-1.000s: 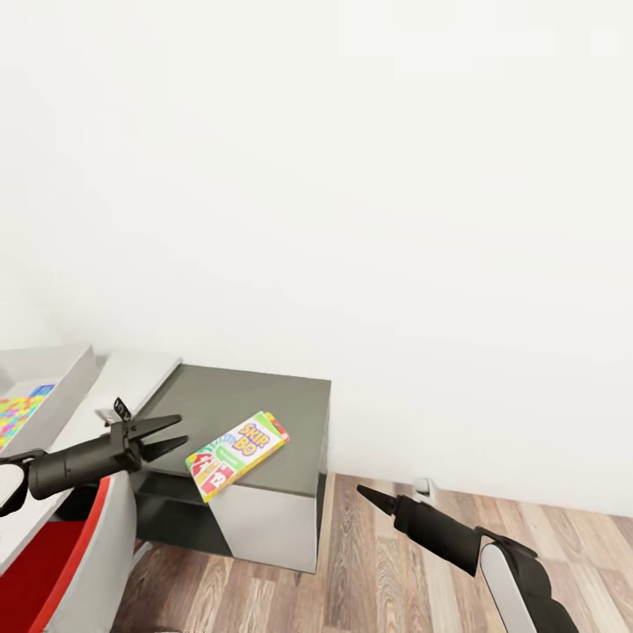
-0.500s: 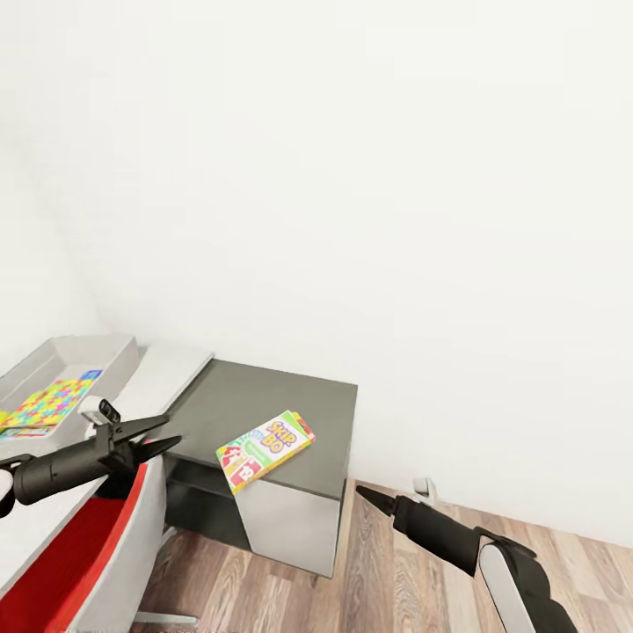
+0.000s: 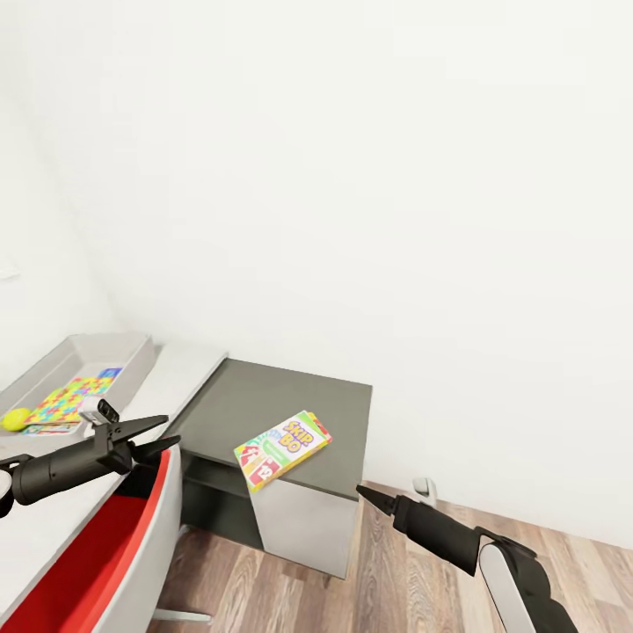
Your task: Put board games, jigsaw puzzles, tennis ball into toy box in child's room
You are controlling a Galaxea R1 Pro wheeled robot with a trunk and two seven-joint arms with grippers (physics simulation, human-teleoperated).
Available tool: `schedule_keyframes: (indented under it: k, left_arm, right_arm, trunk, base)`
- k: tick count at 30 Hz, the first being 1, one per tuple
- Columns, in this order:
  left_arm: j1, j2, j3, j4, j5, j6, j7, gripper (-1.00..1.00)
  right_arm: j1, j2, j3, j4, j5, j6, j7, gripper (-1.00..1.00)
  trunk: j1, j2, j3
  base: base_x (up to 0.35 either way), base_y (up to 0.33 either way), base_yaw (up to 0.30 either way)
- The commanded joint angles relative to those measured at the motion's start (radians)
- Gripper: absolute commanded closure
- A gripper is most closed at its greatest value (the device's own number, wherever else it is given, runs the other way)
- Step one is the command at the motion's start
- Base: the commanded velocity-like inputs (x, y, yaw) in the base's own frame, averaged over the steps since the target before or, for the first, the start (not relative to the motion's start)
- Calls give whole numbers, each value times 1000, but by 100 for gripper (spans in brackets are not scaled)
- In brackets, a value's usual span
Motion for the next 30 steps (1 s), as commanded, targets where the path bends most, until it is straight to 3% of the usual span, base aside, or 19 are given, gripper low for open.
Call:
schedule_keyframes:
  k: [1,18,25,30]
  left_arm:
    - [-1,0,0,1,-3,4,-5,-100]
    - [0,0,1,2,-3,4,-5,-100]
    - [0,0,1,2,-3,4,-5,-100]
    - [1,0,1,2,-3,4,-5,-100]
  right_arm:
    - [-1,0,-1,-1,-2,6,3,-100]
    - [-1,4,-2,31,4,5,-3,-100]
    - [-18,17,-4,141,7,5,-5,-100]
    - [-66,27,-5,267,1,-1,-6,-100]
  trunk:
    - [1,-2,-2]
    - [1,-2,-2]
    - [1,-2,-2]
    - [1,-2,-2]
  base:
    - [0,199,2]
    - [10,57,0]
    - [0,1,0]
    - [0,0,0]
